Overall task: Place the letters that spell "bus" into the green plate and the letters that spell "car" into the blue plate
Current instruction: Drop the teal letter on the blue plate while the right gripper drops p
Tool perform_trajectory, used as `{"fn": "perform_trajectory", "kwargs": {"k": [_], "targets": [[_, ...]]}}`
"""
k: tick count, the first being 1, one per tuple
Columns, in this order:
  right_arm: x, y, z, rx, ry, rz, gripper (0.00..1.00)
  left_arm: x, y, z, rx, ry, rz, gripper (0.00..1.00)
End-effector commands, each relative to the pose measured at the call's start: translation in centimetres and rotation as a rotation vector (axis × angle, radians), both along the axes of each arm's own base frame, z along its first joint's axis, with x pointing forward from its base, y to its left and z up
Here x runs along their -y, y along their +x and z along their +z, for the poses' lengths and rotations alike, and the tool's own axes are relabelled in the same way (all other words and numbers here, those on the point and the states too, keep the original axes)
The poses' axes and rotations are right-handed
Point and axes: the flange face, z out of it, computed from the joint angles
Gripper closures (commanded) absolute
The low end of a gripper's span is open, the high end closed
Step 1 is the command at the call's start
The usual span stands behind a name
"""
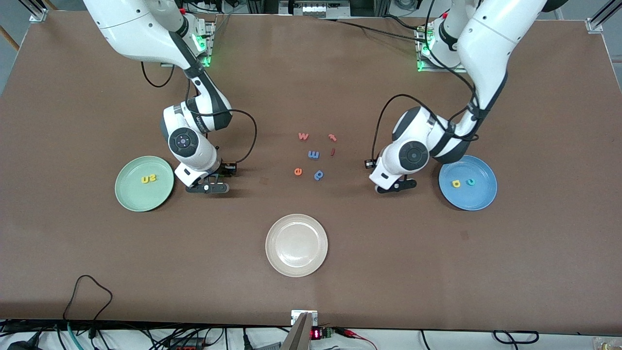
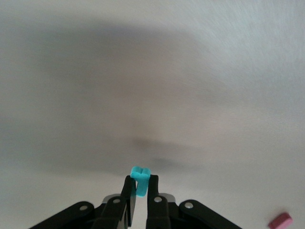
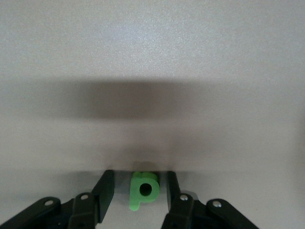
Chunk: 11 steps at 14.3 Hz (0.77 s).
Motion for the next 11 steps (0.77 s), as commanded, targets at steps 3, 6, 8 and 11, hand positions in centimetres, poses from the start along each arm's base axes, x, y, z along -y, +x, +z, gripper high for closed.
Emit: {"fn": "perform_trajectory", "kwargs": {"k": [3,6,8,11], "targets": [[0.2,-0.7,-0.2,-0.026,-0.005,-0.009,0.72,-7.2,1.6,7.2,0.023,0.118,0.025,0.94],[0.3,-0.7,-0.2,-0.026,-0.005,-0.006,0.86,-17.7,4.1,7.1,0.034,0.140,-0.069,0.94],[0.4,-0.5,0.1,-0.021,-0.002,0.003,0.89,-24.1,4.7,5.9,0.021,0.088,-0.099,0.94],[15.3,4.5,10.5,0.012,0.023,0.154,0.89,-31.4,4.0,-1.9,0.011,-0.042,-0.195,0.94]]}}
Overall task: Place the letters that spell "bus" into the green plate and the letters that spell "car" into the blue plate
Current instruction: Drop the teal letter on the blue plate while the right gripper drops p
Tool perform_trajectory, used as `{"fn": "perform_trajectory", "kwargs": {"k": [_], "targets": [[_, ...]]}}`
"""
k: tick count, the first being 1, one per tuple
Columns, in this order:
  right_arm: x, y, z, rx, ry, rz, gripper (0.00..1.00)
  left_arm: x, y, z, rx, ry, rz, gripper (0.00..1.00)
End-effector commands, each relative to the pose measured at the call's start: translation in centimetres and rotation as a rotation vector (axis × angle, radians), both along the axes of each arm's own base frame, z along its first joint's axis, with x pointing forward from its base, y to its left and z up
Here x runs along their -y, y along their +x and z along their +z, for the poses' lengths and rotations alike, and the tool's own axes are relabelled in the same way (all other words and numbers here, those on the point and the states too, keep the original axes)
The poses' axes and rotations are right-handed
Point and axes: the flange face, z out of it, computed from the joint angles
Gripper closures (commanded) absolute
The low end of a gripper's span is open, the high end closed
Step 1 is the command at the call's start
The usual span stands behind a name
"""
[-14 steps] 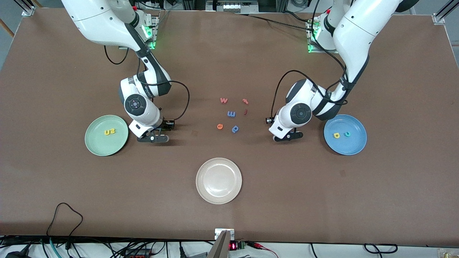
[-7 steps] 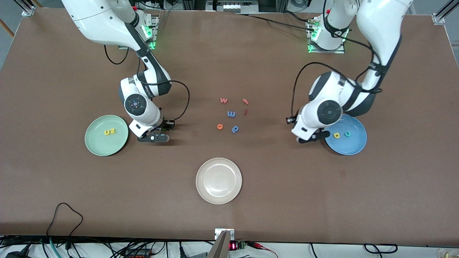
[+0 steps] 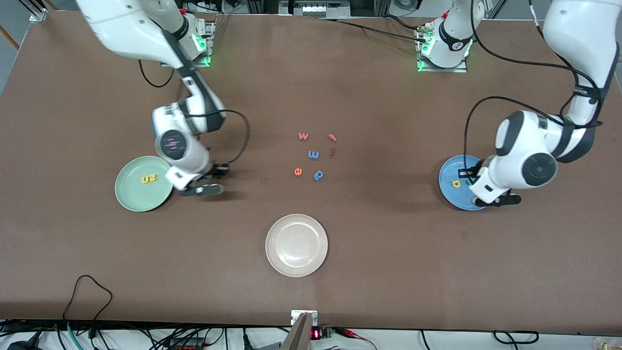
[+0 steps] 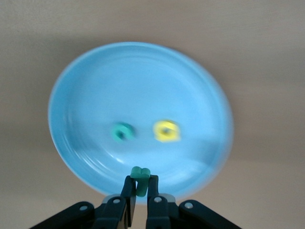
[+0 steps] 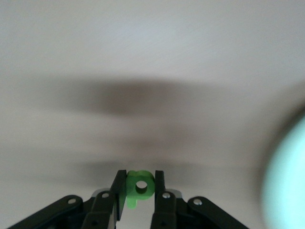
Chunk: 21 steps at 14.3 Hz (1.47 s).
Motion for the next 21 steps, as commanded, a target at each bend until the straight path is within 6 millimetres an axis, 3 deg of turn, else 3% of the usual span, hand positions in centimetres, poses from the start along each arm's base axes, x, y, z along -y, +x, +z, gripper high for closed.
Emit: {"fn": "perform_trajectory", "kwargs": {"k": [1,5,9,12,14,15,16,18,20,21], "targets": [[8.9,0.7,4.9,0.011,0.019,0.057,0.89,-3.2,-0.2,-3.2,-0.002,-0.049,-0.041,0.94],[12.7,0.8,4.3,-0.008,0.020,0.060,0.89,-3.2,-0.2,-2.6,-0.003,-0.043,-0.038,0.94],[13.2,0.7,3.6,-0.020,0.020,0.051,0.89,-2.7,-0.4,-1.4,-0.023,-0.034,-0.046,0.94],[13.6,0.6,2.5,-0.031,0.020,0.043,0.87,-1.3,-0.7,-1.1,-0.049,-0.041,-0.059,0.94],[14.0,0.7,1.7,-0.029,0.022,0.037,0.73,-0.5,-1.0,-2.3,-0.061,-0.055,-0.066,0.94],[14.2,0.7,1.2,-0.028,0.022,0.034,0.58,-0.2,-1.0,-2.5,-0.062,-0.058,-0.069,0.94],[14.3,0.7,0.9,-0.029,0.023,0.030,0.52,0.0,-1.0,-2.6,-0.057,-0.059,-0.072,0.94],[14.4,0.8,0.4,-0.032,0.025,0.025,0.00,0.1,-0.9,-3.3,-0.050,-0.067,-0.071,0.94],[14.6,1.0,0.9,-0.015,0.025,0.024,0.00,0.2,-0.7,-4.0,-0.036,-0.074,-0.065,0.94],[14.6,1.5,2.4,0.006,0.026,0.024,0.00,0.4,-0.6,-3.9,-0.030,-0.075,-0.065,0.92]]}}
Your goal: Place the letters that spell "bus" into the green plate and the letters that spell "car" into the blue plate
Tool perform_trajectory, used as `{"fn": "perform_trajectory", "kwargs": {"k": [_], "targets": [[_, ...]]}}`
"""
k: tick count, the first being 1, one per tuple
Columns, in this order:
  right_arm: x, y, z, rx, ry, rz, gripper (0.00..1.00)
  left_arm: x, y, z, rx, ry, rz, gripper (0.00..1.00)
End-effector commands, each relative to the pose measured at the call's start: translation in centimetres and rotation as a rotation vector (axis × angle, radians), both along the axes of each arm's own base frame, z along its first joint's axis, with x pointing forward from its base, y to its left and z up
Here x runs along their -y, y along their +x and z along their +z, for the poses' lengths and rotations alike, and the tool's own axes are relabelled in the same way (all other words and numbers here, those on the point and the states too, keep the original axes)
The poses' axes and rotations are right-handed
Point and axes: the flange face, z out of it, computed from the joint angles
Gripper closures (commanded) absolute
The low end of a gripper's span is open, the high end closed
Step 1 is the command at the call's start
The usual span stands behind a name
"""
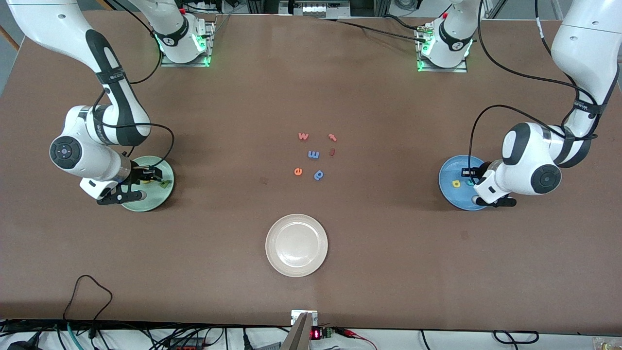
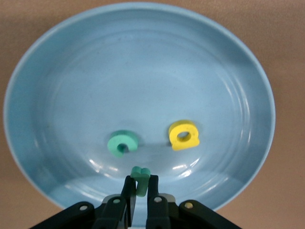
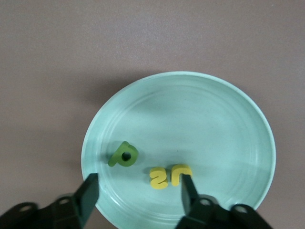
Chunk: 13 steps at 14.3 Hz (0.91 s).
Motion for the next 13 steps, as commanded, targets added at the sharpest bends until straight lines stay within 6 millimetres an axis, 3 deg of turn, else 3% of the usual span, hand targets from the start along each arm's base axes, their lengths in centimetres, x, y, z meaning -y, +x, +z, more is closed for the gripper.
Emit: {"fn": "perform_trajectory", "kwargs": {"k": [1,3,6,9,13], "targets": [[-0.2,0.9,4.4,0.053,0.006,0.010,0.00,1.1,0.2,-0.1,0.012,0.009,-0.006,0.80],[-0.9,1.3,10.0,0.072,0.002,0.015,0.00,2.6,0.3,0.9,-0.001,0.048,0.038,0.04],[-2.5,1.1,18.3,0.088,0.004,0.027,0.00,5.1,1.0,5.9,0.050,0.061,0.013,0.00],[-3.8,-0.7,26.0,0.136,-0.003,0.045,0.00,7.3,2.8,14.4,0.117,0.087,-0.031,0.00],[-4.4,-1.5,33.4,0.104,-0.002,0.049,0.00,9.1,4.9,26.4,0.188,0.088,-0.060,0.00]]}}
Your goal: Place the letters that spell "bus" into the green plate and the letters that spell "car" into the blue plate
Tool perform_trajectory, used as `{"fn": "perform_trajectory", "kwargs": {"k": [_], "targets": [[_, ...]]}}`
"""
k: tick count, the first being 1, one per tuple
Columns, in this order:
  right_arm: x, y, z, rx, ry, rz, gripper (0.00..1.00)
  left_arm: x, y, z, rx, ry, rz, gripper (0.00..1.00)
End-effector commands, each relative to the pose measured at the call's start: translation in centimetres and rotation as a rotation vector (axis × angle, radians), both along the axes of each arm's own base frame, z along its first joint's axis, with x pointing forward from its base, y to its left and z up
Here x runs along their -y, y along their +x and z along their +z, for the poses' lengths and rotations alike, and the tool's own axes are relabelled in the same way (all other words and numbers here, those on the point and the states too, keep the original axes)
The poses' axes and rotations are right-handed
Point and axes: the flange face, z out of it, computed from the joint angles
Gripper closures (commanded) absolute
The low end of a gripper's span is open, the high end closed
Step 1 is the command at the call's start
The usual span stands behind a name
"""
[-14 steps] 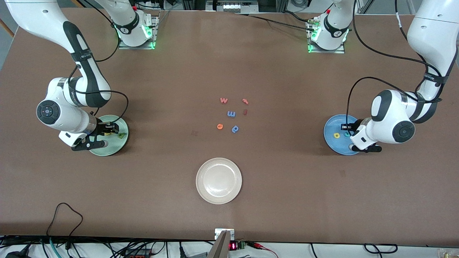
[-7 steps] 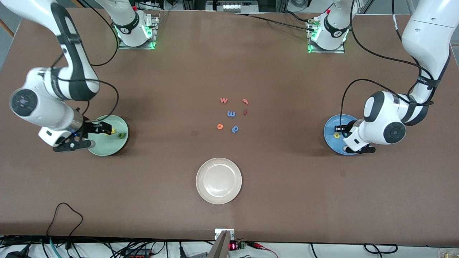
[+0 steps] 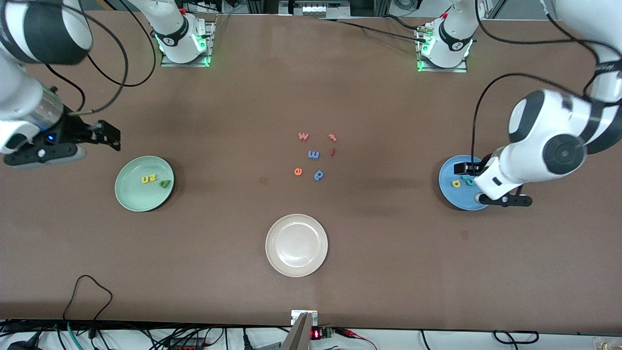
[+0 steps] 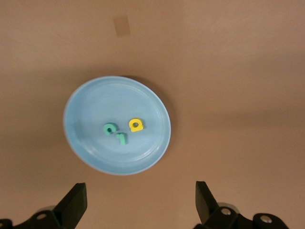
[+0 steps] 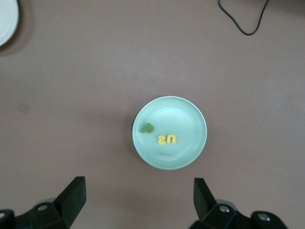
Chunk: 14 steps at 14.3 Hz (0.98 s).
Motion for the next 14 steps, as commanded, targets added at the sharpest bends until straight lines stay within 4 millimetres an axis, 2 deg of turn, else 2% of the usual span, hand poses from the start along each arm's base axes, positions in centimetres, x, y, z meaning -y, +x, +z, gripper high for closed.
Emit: {"fn": "perform_trajectory", "kwargs": {"k": [1,2,4,7,11,14], "targets": [[-0.1,-0.1,3.3,-0.034,0.009,-0.005,0.00,0.3,0.8,6.1,0.062,0.002,-0.045,0.00],[0.1,-0.1,4.0,-0.036,0.008,-0.009,0.00,0.0,1.1,7.2,0.081,0.004,-0.057,0.00],[0.3,-0.1,4.5,-0.030,0.017,-0.016,0.00,-2.3,2.0,10.0,0.129,0.008,-0.067,0.00],[0.2,-0.2,4.1,-0.053,0.037,-0.024,0.00,-6.7,1.6,12.8,0.176,-0.090,-0.003,0.00],[0.0,-0.1,2.8,-0.092,0.074,-0.068,0.00,-7.0,-0.9,17.7,0.235,-0.091,0.030,0.00],[0.1,-0.2,2.4,-0.101,0.073,-0.085,0.00,-6.1,-2.7,17.9,0.158,-0.092,0.062,0.00]]}}
